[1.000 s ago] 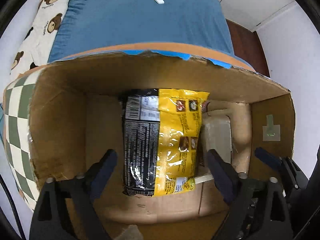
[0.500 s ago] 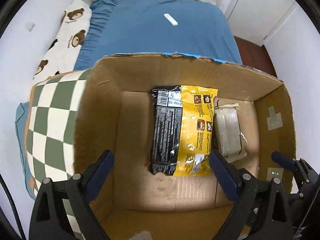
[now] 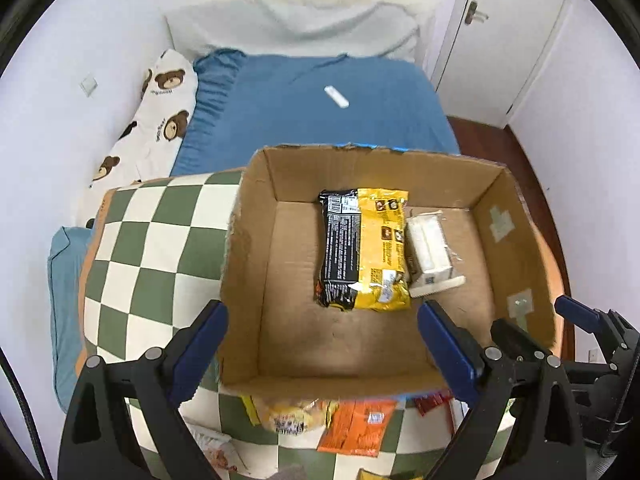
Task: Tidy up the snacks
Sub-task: 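Grasp the yellow packet with the left tool while the right tool grasps the orange-red bag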
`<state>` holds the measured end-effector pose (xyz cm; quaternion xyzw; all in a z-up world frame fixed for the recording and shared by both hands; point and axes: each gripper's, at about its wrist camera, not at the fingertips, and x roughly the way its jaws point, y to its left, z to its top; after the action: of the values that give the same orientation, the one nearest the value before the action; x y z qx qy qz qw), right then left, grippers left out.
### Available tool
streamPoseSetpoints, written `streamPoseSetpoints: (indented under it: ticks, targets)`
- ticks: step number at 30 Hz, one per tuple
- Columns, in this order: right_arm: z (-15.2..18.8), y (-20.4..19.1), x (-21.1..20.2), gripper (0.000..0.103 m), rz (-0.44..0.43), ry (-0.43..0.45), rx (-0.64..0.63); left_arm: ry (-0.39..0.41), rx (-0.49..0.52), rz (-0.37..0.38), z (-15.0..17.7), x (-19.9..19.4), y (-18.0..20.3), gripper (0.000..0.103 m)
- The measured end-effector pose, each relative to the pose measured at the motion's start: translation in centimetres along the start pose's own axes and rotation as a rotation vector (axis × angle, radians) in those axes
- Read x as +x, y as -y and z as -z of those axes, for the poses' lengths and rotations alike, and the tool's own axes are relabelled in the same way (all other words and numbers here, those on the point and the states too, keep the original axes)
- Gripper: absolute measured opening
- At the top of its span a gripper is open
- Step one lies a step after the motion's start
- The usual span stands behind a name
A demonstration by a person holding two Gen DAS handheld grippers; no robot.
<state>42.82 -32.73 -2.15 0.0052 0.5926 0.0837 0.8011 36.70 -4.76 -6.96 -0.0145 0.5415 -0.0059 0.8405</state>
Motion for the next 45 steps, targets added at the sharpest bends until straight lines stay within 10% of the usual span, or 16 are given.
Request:
streamPoseSetpoints:
  ticks: [13,21,29,38,42,45]
  targets:
    - [7.7,-0.9,-6.7,0.099,-0.097,0.090,0.064,0.020,-0.034,0.001,7.5,-4.6,-2.1,0.097]
    - [18.8,0.0,-0.6,0.091,-0.188,-0.174,0.153,-0.179,0.070,-0.062,18.3,0.7,-2.0,0.097]
    - [28.1,3.1,1.7,0.091,-0.137,-0.318,0.215,-0.241,0.550,0.009,26.0,3.4,5.7,0.097]
    - [31.3,7.1,1.2,0.091,-0.051,-0.319,0.262,-0.254,1.030,0.063,30.1,6.6,13.7,0.096]
    - [31.5,8.2,1.0,0.090,-0.035,-0.312,0.280,-0.308,0.984,0.084,29.2,8.4,14.9,0.056]
    - [31.9,8.2,0.6,0.090,-0.056,-0.312,0.300,-0.335,0.823,0.093,27.2,9.0,13.6,0.056]
